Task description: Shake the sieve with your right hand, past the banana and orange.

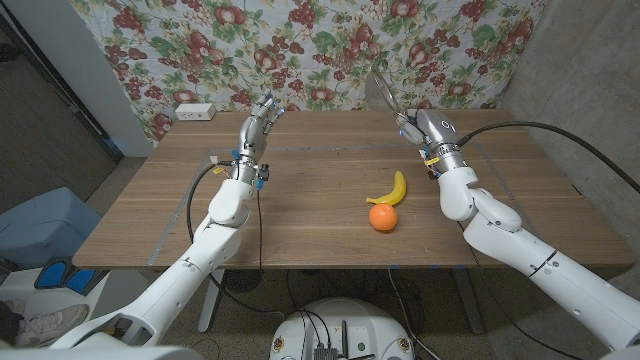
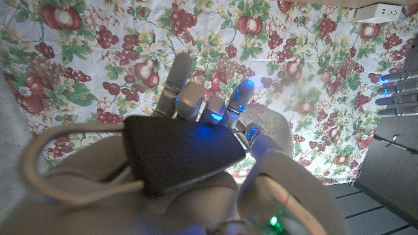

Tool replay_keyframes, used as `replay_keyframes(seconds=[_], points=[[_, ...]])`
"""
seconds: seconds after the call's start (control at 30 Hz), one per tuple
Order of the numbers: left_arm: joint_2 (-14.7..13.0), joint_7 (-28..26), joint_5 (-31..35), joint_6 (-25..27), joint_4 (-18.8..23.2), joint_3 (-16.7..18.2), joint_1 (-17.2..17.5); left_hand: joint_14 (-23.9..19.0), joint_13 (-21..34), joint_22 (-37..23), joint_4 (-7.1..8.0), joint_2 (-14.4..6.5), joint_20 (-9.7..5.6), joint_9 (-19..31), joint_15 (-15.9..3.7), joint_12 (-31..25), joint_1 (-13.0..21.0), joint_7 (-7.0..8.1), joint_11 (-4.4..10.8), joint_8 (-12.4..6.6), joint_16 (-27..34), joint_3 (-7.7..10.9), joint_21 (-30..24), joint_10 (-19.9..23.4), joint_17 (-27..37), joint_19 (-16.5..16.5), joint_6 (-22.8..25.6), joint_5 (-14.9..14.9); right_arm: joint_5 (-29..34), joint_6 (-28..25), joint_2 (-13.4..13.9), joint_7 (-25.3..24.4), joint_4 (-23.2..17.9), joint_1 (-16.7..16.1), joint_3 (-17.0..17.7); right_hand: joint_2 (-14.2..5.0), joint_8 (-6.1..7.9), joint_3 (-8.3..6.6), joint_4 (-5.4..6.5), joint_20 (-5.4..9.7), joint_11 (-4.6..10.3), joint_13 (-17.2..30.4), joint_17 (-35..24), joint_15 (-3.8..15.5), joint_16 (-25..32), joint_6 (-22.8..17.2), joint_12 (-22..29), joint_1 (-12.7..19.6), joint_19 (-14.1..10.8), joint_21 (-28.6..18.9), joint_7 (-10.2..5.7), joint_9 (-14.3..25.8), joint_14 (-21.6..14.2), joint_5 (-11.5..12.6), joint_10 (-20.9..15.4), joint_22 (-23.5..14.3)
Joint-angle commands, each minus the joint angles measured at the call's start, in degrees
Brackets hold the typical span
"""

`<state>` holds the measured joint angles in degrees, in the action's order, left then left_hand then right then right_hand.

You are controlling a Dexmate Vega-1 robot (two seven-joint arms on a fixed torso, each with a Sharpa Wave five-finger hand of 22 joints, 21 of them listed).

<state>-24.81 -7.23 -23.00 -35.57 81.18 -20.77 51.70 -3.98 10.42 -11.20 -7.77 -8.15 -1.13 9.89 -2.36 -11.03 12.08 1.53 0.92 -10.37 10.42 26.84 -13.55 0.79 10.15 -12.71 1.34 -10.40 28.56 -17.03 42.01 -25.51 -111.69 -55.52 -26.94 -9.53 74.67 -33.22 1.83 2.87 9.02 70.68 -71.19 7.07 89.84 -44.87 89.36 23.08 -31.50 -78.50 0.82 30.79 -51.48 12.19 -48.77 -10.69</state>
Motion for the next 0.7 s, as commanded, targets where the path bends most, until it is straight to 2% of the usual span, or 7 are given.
replay_keyframes(seconds=[0.03, 0.4, 0.7], points=[[0.1, 0.6, -0.4, -0.2, -0.8, 0.0, -0.6, 0.1, 0.1, 0.0, -0.06, 0.0, 0.08, 0.0, -1.34, -0.2, -0.7, 0.26, 0.13, 0.02, 0.1, 0.33, 0.2, -0.1, 0.0, -0.4, -0.1, 0.1, -3.6, 0.6, -0.3, -1.2, 0.3, 0.3, 0.4, 0.04, 0.36, -0.18, 0.1, 3.85, 0.52, 0.2, -0.1, 4.83, 0.3, 1.2, 0.3, 0.0, -0.5, -0.1, 0.82, 0.1, -0.1, 0.1, -0.2, 0.0], [0.0, 0.3, -0.2, -0.2, -0.4, 0.0, -0.3, 0.1, 0.1, 0.0, -0.09, 0.0, 0.07, 0.0, -1.29, -0.2, -0.8, 0.28, 0.03, 0.01, 0.1, 0.48, 0.2, -0.2, 0.0, -0.4, 0.0, 0.1, -2.8, 0.4, 0.7, -1.4, 0.1, 0.7, -0.4, 0.07, 0.56, -0.16, 0.07, 3.92, 0.47, 0.2, -0.1, 4.81, 0.3, 1.3, 0.3, 0.0, -0.5, -0.1, 0.85, 0.0, -0.2, 0.1, -0.1, 0.0], [-0.1, 0.0, 0.0, -0.1, 0.0, 0.1, 0.0, 0.1, 0.1, 0.0, -0.13, 0.1, 0.08, 0.0, -1.32, -0.2, -1.0, 0.28, 0.08, 0.01, 0.1, 0.67, 0.2, -0.2, 0.0, -0.4, 0.0, 0.1, 2.5, -0.6, 1.9, -1.9, 0.5, 1.8, -3.0, 0.06, 0.62, -0.17, 0.06, 3.94, 0.58, 0.2, -0.1, 4.82, 0.3, 1.3, 0.2, -0.1, -0.6, -0.2, 0.96, -0.3, -0.2, 0.1, 0.0, 0.0]])
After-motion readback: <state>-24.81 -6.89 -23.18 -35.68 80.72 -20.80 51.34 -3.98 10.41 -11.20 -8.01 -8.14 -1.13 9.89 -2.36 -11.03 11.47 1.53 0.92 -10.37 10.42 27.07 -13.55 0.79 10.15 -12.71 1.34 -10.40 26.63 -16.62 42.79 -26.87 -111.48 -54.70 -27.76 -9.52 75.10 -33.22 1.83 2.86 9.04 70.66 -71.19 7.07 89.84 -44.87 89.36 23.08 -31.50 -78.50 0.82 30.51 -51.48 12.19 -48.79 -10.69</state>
